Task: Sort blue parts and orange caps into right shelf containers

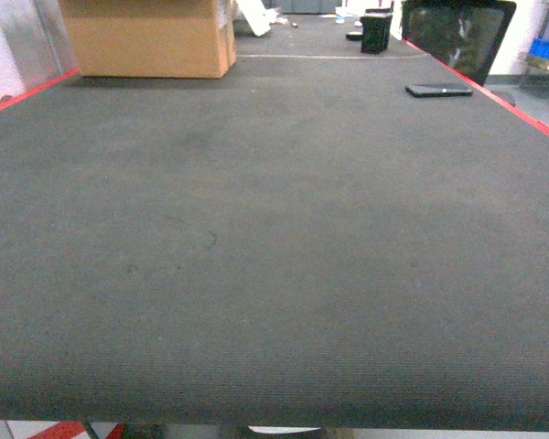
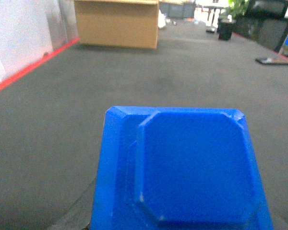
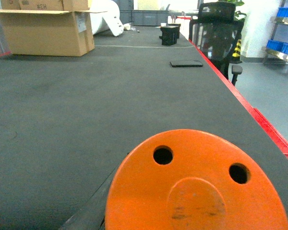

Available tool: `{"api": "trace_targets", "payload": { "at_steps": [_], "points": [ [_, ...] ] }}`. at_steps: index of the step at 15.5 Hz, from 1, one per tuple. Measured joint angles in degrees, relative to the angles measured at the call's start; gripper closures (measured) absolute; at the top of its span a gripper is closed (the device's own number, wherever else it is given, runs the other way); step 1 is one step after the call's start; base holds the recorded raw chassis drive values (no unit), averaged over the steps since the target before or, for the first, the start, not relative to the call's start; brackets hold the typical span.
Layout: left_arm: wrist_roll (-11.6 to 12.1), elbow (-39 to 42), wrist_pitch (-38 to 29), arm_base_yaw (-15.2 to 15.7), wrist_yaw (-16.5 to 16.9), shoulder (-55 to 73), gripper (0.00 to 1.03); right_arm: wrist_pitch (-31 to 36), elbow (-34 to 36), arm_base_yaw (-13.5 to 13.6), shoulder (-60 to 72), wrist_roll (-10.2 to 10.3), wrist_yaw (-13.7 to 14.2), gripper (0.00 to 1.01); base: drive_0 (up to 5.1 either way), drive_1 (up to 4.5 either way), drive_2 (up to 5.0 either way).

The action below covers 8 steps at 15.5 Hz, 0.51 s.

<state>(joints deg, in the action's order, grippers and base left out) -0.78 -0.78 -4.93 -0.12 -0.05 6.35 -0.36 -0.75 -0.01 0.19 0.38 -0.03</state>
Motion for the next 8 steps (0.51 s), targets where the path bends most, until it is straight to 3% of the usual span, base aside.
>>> {"api": "trace_targets", "payload": {
  "at_steps": [1,8],
  "points": [
    [0.0,0.2,6.2,0.0,0.0,-5.2,0.61,0.0,0.0,0.0,0.0,0.0,0.0,0.58,0.0,0.00,0.0],
    [0.0,0.2,5.3,0.0,0.0,-6.0,0.61,0.0,0.0,0.0,0.0,0.0,0.0,0.58,0.0,0.00,0.0]
  ]
}}
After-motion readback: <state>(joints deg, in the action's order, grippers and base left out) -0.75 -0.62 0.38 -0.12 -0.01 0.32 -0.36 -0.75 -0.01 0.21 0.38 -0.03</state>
